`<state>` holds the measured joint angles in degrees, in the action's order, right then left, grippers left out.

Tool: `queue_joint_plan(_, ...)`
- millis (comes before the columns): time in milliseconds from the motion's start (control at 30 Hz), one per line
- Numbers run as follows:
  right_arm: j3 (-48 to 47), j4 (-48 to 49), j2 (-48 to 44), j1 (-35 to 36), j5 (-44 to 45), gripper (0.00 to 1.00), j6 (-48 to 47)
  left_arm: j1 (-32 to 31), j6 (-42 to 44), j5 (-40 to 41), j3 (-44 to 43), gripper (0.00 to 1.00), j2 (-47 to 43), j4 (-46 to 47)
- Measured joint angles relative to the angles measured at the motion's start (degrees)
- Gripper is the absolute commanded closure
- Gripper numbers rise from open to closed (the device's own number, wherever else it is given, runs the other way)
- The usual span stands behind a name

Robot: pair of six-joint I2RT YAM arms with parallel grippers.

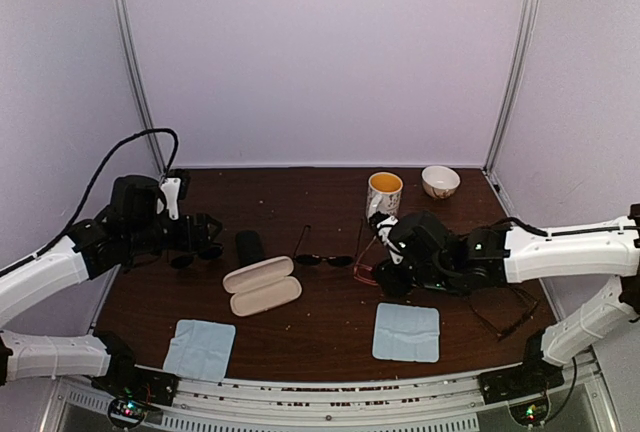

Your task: Organize the sunglasses

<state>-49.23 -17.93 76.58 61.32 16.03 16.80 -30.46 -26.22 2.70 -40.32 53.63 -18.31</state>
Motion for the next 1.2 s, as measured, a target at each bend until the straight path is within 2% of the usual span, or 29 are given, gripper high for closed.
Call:
queue_joint_plan(200,-4.09,-9.05,7.72,-0.13,-6.45,0.53,9.55,-0.20,0.44,-0.33,-0.31,0.16,1.60,1.73)
queue_joint_plan(467,-6.88,-15.63,17.40,-0.22,-13.46,0.63,13.84,-0.81,1.33,-1.22,-0.33,0.17,1.95,2.01)
queue_joint_plan(667,-10.58,-16.65,21.92,-0.44,-15.26,0.65,14.97,-1.16,1.51,-1.46,-0.33,0.18,2.34,2.01)
queue_joint_plan(1033,-11.15,-17.00,24.90,-2.95,-17.68,0.89,16.85,-1.27,1.66,-1.46,-0.33,0.18,2.67,2.05)
queue_joint_plan(1200,-11.37,-16.98,25.24,-3.13,-18.14,0.96,16.94,-1.27,1.70,-1.46,-0.33,0.18,3.10,2.03)
